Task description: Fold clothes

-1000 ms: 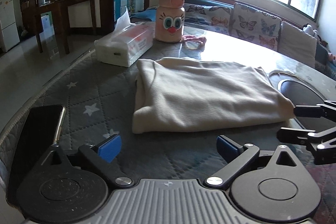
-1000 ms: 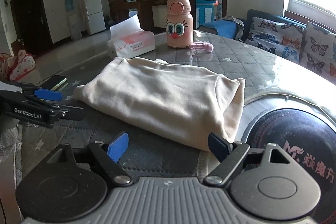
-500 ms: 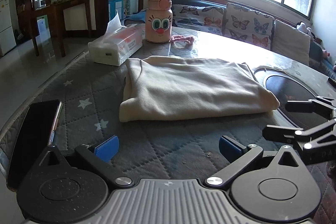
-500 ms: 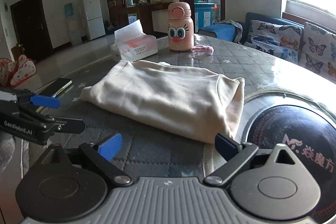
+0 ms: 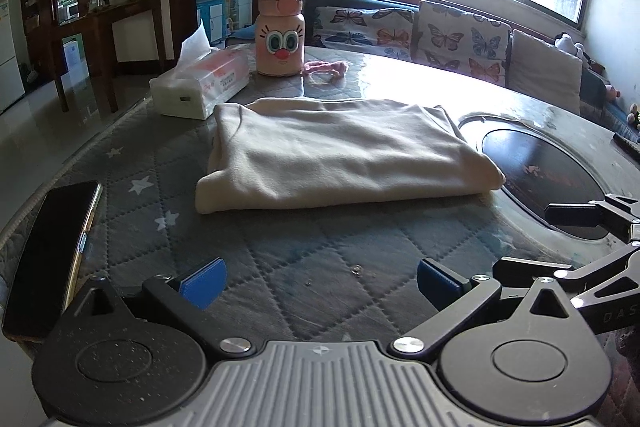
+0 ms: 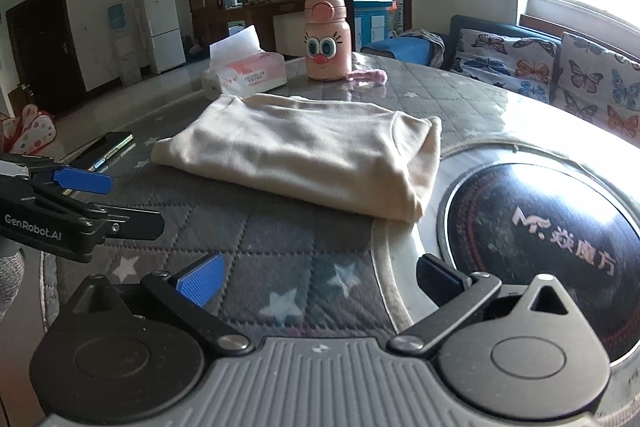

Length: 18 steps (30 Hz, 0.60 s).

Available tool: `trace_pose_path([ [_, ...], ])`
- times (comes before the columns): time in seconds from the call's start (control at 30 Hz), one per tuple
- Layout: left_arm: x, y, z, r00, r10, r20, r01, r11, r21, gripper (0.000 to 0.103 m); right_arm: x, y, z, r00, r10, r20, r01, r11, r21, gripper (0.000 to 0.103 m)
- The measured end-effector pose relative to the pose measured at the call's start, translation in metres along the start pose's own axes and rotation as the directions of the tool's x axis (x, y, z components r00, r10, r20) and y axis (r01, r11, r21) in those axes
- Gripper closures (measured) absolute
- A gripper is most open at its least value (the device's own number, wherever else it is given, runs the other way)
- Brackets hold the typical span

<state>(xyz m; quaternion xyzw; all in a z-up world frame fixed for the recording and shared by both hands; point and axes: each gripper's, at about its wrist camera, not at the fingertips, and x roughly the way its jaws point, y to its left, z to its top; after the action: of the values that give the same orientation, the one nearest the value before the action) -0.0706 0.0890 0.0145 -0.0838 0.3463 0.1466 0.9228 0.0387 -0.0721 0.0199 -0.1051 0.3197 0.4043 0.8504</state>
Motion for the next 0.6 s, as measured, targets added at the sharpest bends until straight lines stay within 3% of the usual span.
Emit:
trace_pose_path([
  [0.6,0.001,-0.013,-0.005,1.0,0.003,-0.015,-0.002,1.0,0.009,0.0,-0.004,0.002,-0.011,1.0,-0.004,-0.008,0.004,1.0,0.008,0.0],
])
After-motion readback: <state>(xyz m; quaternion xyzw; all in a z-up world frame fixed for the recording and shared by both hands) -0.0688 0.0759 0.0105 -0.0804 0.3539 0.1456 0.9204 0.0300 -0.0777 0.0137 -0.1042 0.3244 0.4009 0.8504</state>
